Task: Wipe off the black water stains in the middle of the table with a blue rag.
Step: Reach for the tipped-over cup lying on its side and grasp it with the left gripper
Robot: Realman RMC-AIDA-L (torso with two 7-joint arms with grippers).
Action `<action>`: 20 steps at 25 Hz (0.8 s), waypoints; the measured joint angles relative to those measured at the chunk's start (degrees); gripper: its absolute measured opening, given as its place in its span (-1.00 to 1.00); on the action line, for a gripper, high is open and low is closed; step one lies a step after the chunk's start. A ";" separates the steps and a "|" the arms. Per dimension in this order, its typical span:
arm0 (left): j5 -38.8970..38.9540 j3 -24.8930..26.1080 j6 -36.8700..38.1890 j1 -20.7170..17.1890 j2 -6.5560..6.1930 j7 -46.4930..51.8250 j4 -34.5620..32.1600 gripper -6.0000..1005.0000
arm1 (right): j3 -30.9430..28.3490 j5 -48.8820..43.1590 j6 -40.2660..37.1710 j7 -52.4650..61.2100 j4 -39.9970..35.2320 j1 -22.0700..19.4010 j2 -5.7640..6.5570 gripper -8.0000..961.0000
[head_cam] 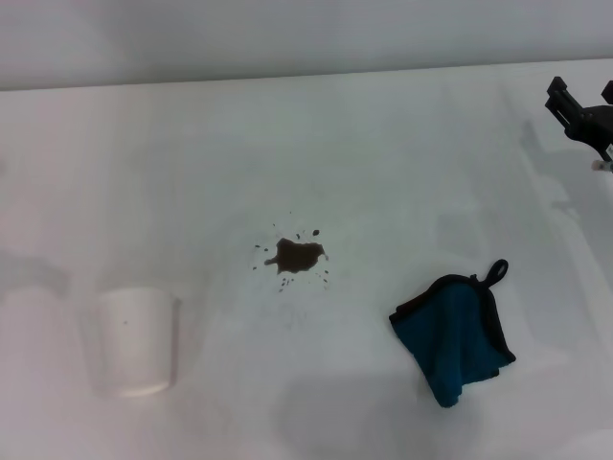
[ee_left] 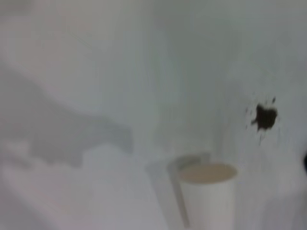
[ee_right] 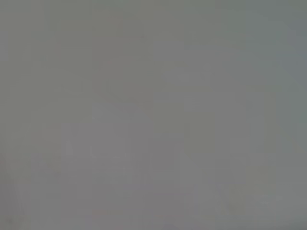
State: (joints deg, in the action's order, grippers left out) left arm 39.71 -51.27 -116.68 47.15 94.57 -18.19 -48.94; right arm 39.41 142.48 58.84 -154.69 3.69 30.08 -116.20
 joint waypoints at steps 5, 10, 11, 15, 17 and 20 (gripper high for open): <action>-1.26 -1.73 0.36 3.52 2.91 -0.08 3.92 0.75 | -0.02 0.00 -0.33 0.00 0.38 0.86 0.00 0.78; -8.04 -2.25 0.69 6.99 8.70 -0.78 6.43 0.75 | -0.04 0.06 -0.29 0.00 0.40 0.95 0.00 0.78; -10.54 -2.49 0.92 7.70 10.03 -0.89 6.65 0.75 | -0.04 0.05 -0.33 0.00 0.40 0.95 0.00 0.78; -15.81 -2.69 2.90 9.21 13.09 -0.90 6.91 0.75 | -0.02 -0.01 -0.41 0.00 0.47 1.15 0.00 0.78; -16.24 -2.68 4.07 9.69 13.73 -0.61 6.99 0.75 | -0.04 -0.01 -0.41 0.00 0.48 1.24 0.00 0.78; -16.23 -2.46 6.75 10.19 14.22 0.33 7.50 0.75 | -0.04 -0.01 -0.41 0.00 0.53 1.26 0.00 0.78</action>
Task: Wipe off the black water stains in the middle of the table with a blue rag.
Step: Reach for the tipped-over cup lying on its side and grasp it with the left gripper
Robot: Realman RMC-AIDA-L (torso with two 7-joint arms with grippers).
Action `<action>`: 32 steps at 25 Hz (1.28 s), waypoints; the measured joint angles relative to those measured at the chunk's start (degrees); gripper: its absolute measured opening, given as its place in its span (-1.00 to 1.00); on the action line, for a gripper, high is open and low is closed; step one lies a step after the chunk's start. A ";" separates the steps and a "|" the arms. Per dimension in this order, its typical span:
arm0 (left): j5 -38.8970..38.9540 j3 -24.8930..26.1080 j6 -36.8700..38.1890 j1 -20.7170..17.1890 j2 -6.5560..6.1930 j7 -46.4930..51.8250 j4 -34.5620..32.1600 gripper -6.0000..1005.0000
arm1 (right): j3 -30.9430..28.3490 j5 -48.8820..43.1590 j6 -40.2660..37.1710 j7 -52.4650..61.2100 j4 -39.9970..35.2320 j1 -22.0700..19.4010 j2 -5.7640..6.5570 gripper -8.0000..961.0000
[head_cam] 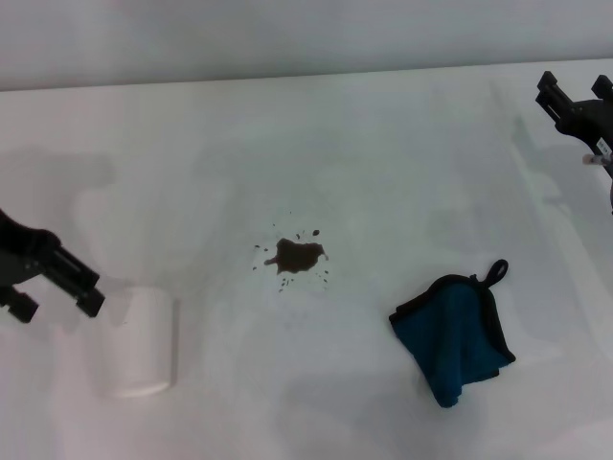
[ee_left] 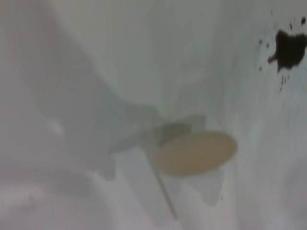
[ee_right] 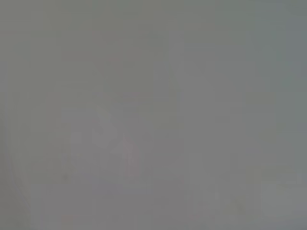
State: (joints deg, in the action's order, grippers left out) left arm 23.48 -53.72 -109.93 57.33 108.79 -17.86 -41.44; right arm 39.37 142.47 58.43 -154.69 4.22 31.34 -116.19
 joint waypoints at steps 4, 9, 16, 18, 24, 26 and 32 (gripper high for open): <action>0.15 0.08 2.47 0.52 0.78 0.72 2.34 0.75 | 0.00 0.00 -0.01 0.00 0.10 -0.14 0.00 0.78; -0.47 -0.23 3.66 1.24 2.20 1.96 3.60 0.75 | 0.00 0.03 -1.03 0.00 0.27 0.10 0.00 0.78; -1.33 -2.13 4.61 1.28 3.00 4.40 4.21 0.74 | 0.00 0.28 -1.62 0.00 0.27 0.31 0.00 0.78; -1.31 -2.36 5.05 1.29 3.25 4.69 4.50 0.74 | 0.00 0.37 -1.68 0.00 0.26 0.27 0.00 0.78; -1.32 -4.01 6.92 1.34 4.30 5.15 6.06 0.75 | 0.01 0.43 -1.90 0.72 0.26 0.23 0.00 0.78; -1.33 -5.19 7.58 1.42 4.60 5.30 6.55 0.75 | 0.00 0.42 -2.00 1.42 0.26 0.22 0.00 0.78; -1.94 -5.62 8.75 1.51 5.51 5.33 7.34 0.75 | 0.00 0.31 -2.13 1.82 0.26 0.21 0.00 0.78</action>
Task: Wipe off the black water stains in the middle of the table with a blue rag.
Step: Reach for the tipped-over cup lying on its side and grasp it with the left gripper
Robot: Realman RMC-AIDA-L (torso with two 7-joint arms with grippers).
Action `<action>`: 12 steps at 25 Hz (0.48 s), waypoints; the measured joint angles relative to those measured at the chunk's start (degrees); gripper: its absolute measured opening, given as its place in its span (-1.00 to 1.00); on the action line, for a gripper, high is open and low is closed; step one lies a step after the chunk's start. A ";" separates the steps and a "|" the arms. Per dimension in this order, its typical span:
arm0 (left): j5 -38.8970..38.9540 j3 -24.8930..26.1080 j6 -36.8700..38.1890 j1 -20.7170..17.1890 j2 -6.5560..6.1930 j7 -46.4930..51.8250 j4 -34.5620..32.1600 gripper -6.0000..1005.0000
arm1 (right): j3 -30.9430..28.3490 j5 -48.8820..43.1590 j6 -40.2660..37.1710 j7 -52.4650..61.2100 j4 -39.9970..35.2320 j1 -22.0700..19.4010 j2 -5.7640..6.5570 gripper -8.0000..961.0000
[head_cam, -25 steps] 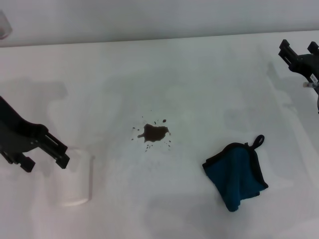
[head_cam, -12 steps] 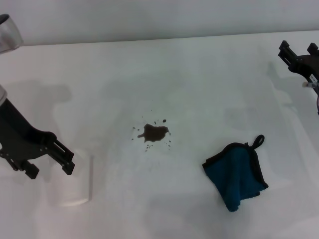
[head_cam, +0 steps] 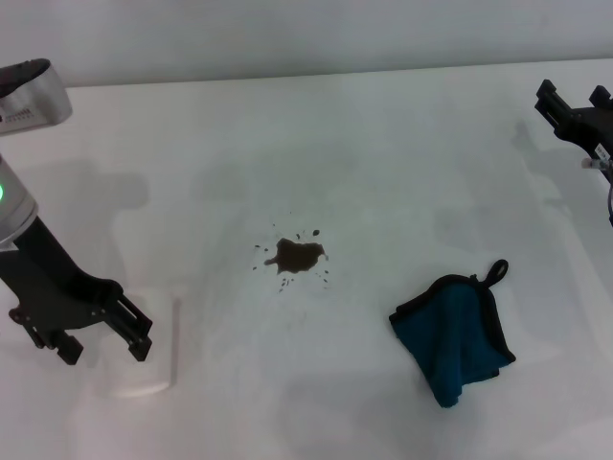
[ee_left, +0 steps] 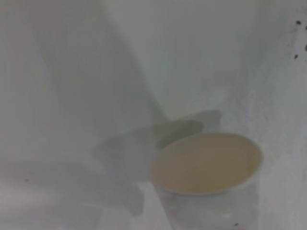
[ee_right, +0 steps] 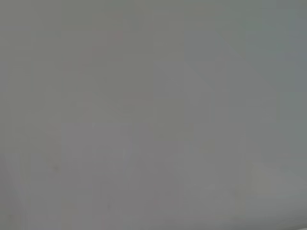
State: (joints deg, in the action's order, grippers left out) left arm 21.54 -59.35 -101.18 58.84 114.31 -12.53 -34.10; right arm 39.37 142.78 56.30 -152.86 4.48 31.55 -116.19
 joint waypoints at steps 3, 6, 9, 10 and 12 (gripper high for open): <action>-0.31 -0.30 0.86 -0.12 0.17 0.00 0.17 0.75 | 0.00 -0.07 0.00 0.11 0.00 -0.18 0.00 0.78; -0.33 -0.39 1.80 -0.42 0.28 0.00 0.43 0.75 | 0.00 -0.09 0.00 0.11 0.00 -0.35 0.00 0.78; -0.35 -0.46 3.02 -0.52 0.41 0.00 1.20 0.75 | 0.00 -0.12 0.00 0.11 0.00 -0.58 0.00 0.78; -0.35 -0.46 3.53 -0.52 0.46 0.00 1.39 0.75 | 0.00 -0.12 0.00 0.11 0.00 -0.64 0.00 0.78; -0.34 -0.48 4.48 -0.54 0.70 0.00 1.53 0.75 | 0.00 -0.13 0.00 0.11 0.00 -0.71 0.00 0.78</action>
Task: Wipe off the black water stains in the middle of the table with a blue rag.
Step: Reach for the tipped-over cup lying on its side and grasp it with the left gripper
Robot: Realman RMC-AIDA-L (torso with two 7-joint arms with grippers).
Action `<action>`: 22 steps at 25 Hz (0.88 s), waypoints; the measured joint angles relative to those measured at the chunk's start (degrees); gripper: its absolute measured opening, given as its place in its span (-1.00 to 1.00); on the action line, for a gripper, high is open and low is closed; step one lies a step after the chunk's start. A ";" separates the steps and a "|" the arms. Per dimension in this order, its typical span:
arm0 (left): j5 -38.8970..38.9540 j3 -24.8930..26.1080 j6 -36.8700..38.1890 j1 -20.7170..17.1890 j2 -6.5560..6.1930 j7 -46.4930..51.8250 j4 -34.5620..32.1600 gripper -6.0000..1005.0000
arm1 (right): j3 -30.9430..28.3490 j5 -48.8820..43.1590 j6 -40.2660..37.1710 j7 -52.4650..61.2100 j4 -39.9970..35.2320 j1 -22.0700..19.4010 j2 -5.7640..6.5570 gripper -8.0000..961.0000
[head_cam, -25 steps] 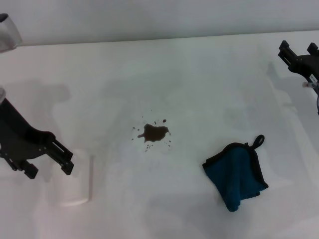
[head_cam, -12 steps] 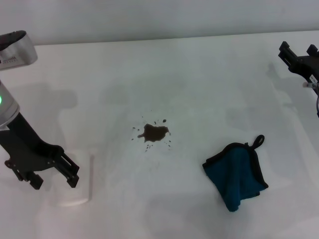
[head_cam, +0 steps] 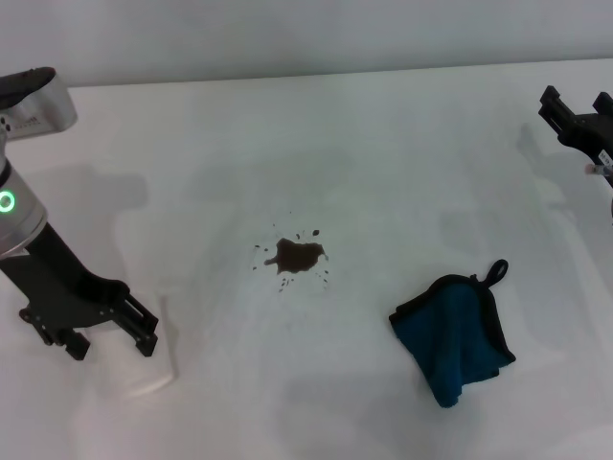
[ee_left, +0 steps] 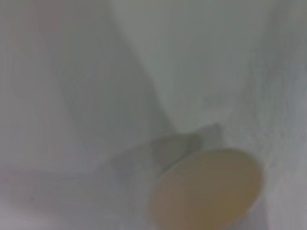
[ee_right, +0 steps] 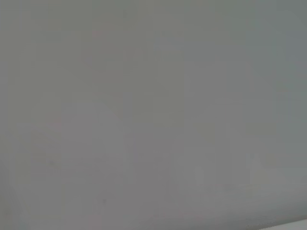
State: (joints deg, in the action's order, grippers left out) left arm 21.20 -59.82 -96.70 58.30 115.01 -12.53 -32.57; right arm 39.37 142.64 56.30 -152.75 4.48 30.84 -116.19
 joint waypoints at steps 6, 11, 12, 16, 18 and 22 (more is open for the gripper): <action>0.27 -0.04 2.36 -0.21 1.17 0.00 0.18 0.75 | 0.00 -0.17 0.01 0.00 0.00 -0.12 0.00 0.78; 0.37 -0.03 3.83 -0.50 2.18 0.00 0.89 0.75 | 0.00 -0.13 0.00 0.00 0.00 -0.34 0.00 0.78; 0.34 -0.03 4.04 -0.50 2.33 0.00 0.96 0.75 | 0.00 -0.10 -0.11 0.00 -0.01 -0.38 0.00 0.78; 0.20 0.05 4.35 -0.77 2.47 0.00 1.02 0.75 | 0.00 -0.03 -0.62 0.00 -0.17 -0.47 0.00 0.78; 0.29 0.18 4.49 -0.93 2.47 0.00 1.03 0.75 | 0.00 -0.02 -0.69 0.00 -0.21 -0.52 0.00 0.78; 0.02 0.04 5.00 -1.13 2.41 0.00 1.03 0.75 | 0.00 -0.14 -0.73 0.00 -0.29 -0.64 0.00 0.78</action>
State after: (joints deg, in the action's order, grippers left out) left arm 21.22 -59.78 -91.70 57.18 117.42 -12.53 -31.55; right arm 39.38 142.51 55.58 -152.76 4.20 30.19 -116.19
